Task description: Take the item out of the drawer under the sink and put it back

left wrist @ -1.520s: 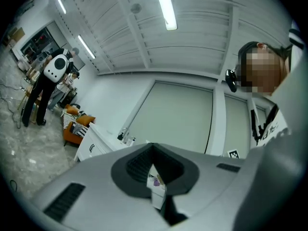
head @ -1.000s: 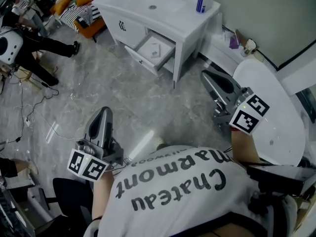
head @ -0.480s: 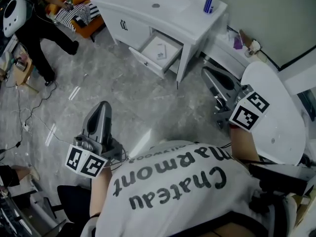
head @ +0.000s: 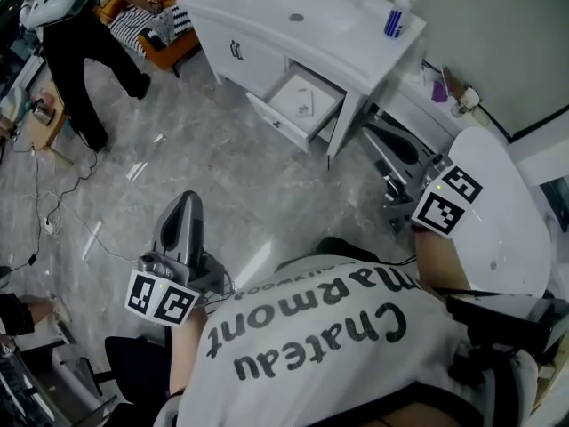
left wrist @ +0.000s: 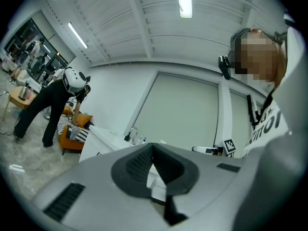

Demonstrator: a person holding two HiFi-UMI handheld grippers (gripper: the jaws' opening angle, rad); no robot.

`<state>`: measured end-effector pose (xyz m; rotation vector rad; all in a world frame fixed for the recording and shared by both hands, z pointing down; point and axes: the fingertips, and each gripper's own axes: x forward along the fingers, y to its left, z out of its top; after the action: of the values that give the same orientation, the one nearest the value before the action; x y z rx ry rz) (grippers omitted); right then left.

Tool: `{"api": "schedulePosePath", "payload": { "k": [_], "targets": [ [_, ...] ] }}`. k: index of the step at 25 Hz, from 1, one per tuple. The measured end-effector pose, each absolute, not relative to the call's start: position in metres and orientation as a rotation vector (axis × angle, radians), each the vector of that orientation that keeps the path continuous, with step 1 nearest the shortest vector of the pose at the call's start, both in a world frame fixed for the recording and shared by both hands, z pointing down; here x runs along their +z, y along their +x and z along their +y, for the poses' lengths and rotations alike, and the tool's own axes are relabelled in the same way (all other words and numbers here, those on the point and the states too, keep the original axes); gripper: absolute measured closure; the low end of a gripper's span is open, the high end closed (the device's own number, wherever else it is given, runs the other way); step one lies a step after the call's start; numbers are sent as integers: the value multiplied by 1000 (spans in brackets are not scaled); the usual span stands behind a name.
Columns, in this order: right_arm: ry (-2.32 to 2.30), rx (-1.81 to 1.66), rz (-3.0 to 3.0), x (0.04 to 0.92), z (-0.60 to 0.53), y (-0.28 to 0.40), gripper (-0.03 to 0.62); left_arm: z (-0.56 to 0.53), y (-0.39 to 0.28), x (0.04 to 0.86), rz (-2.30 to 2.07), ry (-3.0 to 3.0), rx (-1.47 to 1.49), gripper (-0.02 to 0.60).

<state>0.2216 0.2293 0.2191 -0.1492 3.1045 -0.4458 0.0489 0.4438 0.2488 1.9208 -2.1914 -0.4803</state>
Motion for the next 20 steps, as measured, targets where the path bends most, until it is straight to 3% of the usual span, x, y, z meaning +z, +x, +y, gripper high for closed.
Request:
{"api": "schedulePosePath", "payload": {
  "k": [20],
  "targets": [
    [-2, -486, 3139, 228, 158, 131, 583, 386, -11, 240, -2288, 1847, -503, 573]
  ]
}}
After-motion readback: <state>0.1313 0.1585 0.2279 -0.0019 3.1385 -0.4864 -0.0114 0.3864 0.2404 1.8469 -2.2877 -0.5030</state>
